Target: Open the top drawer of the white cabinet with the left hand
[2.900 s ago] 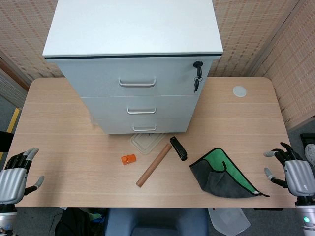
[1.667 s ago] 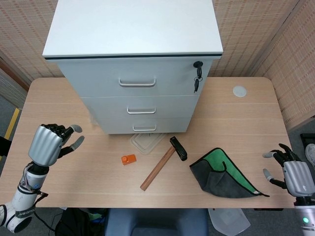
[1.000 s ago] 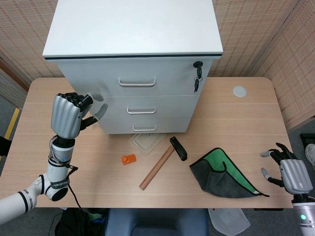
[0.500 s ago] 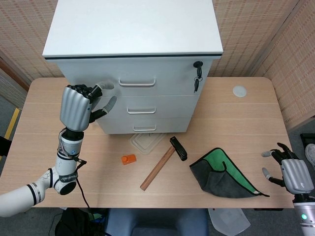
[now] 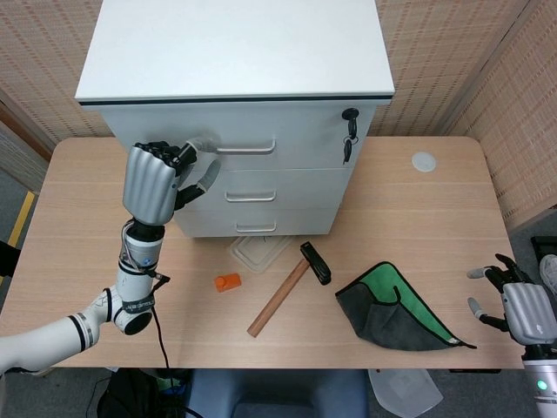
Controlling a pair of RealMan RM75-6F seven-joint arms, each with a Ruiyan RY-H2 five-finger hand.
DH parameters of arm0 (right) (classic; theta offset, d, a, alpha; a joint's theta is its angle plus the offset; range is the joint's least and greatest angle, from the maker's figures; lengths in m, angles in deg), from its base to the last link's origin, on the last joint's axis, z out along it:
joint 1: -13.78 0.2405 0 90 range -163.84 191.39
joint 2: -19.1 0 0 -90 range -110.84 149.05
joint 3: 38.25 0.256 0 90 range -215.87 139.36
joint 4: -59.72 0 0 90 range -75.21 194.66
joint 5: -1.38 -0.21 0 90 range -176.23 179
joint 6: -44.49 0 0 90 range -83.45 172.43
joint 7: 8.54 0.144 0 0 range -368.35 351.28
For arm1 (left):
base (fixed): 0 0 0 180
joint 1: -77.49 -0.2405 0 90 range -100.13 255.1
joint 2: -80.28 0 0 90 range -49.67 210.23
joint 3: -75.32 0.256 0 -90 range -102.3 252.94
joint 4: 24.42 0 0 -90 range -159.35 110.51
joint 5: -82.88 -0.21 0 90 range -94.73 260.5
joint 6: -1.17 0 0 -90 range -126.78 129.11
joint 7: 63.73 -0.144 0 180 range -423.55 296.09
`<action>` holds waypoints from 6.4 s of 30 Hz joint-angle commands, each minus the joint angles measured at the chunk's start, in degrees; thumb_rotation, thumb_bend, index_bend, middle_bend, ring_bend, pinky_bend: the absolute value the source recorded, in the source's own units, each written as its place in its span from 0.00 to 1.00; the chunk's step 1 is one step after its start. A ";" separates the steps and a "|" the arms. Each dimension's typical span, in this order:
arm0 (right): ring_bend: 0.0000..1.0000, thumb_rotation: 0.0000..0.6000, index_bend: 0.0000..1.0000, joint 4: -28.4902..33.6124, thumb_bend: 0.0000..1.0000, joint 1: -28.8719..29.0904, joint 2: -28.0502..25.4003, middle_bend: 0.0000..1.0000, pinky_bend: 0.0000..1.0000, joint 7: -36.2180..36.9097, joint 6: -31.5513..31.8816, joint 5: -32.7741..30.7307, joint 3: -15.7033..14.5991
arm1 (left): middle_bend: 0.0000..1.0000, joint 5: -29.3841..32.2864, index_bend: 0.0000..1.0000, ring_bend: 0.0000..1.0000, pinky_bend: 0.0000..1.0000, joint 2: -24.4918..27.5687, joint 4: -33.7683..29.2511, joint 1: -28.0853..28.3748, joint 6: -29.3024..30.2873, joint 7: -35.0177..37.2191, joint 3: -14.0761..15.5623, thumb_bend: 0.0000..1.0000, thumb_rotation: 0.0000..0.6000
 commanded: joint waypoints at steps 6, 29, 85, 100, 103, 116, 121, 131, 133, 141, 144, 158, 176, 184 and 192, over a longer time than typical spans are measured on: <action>0.23 1.00 0.36 -0.30 0.27 -0.13 0.04 0.37 0.28 0.25 -0.03 -0.16 -0.03 | 1.00 0.41 0.50 1.00 1.00 -2.23 3.34 2.08 1.27 -0.39 0.08 0.31 1.00; 0.23 1.00 0.36 -1.61 0.27 -0.93 0.12 0.37 0.28 1.66 0.41 -0.65 -0.07 | 1.00 2.27 0.52 1.00 1.00 -5.82 7.49 5.63 3.50 -6.80 0.35 0.31 1.00; 0.23 1.00 0.36 -1.55 0.27 -1.38 -0.10 0.37 0.28 1.44 0.41 -1.25 0.40 | 1.00 0.63 0.59 1.00 1.00 -4.70 -3.20 3.43 8.75 -15.92 2.41 0.32 1.00; 0.23 1.00 0.36 -0.76 0.27 -1.25 -0.26 0.37 0.28 0.57 0.33 -1.16 0.47 | 1.00 -1.50 0.59 1.00 1.00 -4.08 -6.23 1.82 9.74 -16.26 3.30 0.32 1.00; 0.23 1.00 0.36 -0.60 0.27 -1.31 -0.33 0.37 0.28 0.42 0.37 -1.21 0.45 | 1.00 -1.79 0.59 1.00 1.00 -4.05 -6.89 1.53 9.93 -16.36 3.29 0.32 1.00; 0.23 1.00 0.36 -0.47 0.27 -1.48 -0.51 0.38 0.28 0.29 0.40 -1.39 0.44 | 1.00 -4.21 0.59 1.00 1.00 -4.17 -8.96 0.46 10.84 -16.69 3.82 0.32 1.00; 0.23 1.00 0.36 -0.52 0.27 -1.48 -0.46 0.38 0.28 0.30 0.32 -1.37 0.41 | 1.00 -5.09 0.59 1.00 1.00 -4.13 -9.73 0.02 11.04 -16.89 4.02 0.32 1.00; 0.23 1.00 0.36 -0.59 0.27 -1.23 -0.22 0.38 0.28 0.20 0.12 -1.21 0.49 | 1.00 -6.78 0.59 1.00 1.00 -3.46 -12.10 -1.32 11.49 -16.99 4.54 0.32 1.00; 0.23 1.00 0.36 -0.53 0.27 -1.21 -0.24 0.38 0.28 0.16 0.19 -1.19 0.53 | 1.00 -7.11 0.59 1.00 1.00 -3.38 -12.41 -1.52 11.60 -17.14 4.54 0.32 1.00; 0.23 1.00 0.36 -0.19 0.27 -1.31 -0.29 0.38 0.28 -0.25 0.21 -1.30 0.46 | 1.00 -8.47 0.59 1.00 1.00 -3.20 -13.75 -2.44 11.88 -17.25 4.83 0.32 1.00; 0.23 1.00 0.36 -0.08 0.27 -1.33 -0.30 0.38 0.28 -0.38 0.27 -1.23 0.44 | 1.00 -8.87 0.59 1.00 1.00 -3.15 -14.14 -2.80 11.88 -17.17 5.01 0.32 1.00; 0.23 1.00 0.36 0.44 0.27 -1.26 -0.32 0.38 0.28 -0.95 0.23 -1.23 0.46 | 1.00 -11.68 0.59 1.00 1.00 -2.37 -16.81 -4.71 12.50 -17.27 5.60 0.32 1.00; 0.23 1.00 0.36 0.82 0.27 -1.31 -0.24 0.38 0.28 -1.55 0.34 -1.31 0.47 | 1.00 -13.72 0.60 1.00 1.00 -1.87 -19.22 -6.57 11.36 -17.12 6.48 0.32 1.00; 0.23 1.00 0.36 0.78 0.27 -1.27 -0.16 0.38 0.28 -1.63 0.17 -1.43 0.48 | 1.00 -14.90 0.60 1.00 1.00 -1.76 -20.01 -7.29 11.20 -16.82 6.86 0.32 1.00; 0.23 1.00 0.36 0.91 0.27 -1.32 -0.21 0.38 0.28 -1.79 0.18 -1.51 0.46 | 1.00 -15.83 0.60 1.00 1.00 -1.75 -20.69 -7.95 10.83 -16.78 7.19 0.32 1.00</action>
